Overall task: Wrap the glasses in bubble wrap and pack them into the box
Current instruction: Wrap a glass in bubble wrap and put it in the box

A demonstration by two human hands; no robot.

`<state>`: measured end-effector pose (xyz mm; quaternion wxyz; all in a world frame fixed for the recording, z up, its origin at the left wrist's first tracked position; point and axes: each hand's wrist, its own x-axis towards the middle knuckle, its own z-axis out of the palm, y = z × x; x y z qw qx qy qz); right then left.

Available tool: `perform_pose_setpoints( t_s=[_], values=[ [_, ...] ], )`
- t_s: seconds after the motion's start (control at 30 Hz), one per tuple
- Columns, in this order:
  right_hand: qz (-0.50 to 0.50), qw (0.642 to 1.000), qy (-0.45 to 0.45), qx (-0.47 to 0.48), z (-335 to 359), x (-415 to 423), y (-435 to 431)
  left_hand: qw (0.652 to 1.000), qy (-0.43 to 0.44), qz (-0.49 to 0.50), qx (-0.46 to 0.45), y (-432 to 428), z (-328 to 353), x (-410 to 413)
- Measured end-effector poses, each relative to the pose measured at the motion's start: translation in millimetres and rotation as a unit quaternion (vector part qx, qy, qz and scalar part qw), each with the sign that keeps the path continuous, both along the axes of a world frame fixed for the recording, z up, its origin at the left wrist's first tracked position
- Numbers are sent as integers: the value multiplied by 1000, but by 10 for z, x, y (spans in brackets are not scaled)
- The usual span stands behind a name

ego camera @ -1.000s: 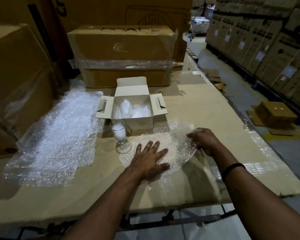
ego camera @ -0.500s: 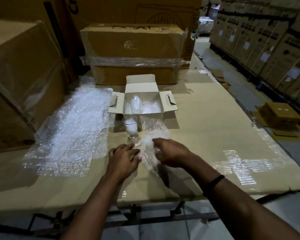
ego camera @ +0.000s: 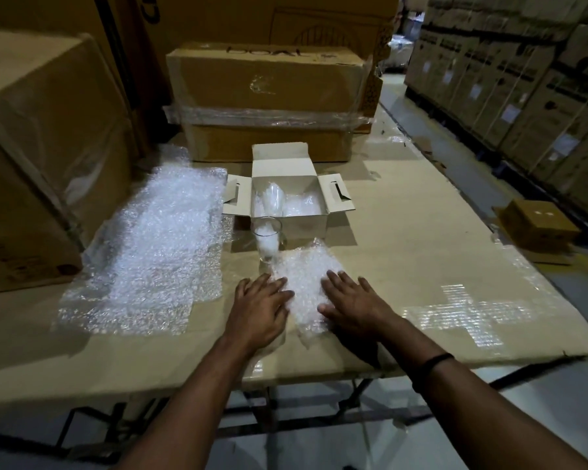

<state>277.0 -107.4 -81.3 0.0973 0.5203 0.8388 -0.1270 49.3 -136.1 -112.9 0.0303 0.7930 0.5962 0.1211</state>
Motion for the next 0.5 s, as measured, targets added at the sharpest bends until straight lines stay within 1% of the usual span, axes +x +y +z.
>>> perform_pose_setpoints(
  t_s=[0.07,0.13,0.2,0.23,0.27,0.3,0.37,0.43,0.5],
  values=[
    [-7,1000,-5,-12,-75,82,-34,1000,-3,-12,23,-14,3,4],
    [-31,999,40,7,-89,140,-20,999,-24,-23,29,-18,24,16],
    [-109,985,110,77,-54,153,0,999,-35,-32,8,-14,57,46],
    [-165,971,125,119,-29,147,20,999,-25,-35,-14,-7,75,65],
    [-215,960,114,138,10,127,41,999,-10,-38,-37,-1,94,83],
    [-250,956,83,129,61,102,60,998,4,-39,-56,6,109,99],
    [-289,954,47,59,142,57,115,996,9,-35,-76,7,142,123],
    [-330,940,88,-8,191,53,207,997,10,-31,-68,-3,164,144],
    [-343,928,140,-35,255,66,295,999,1,-25,-43,-27,157,166]
  ],
)
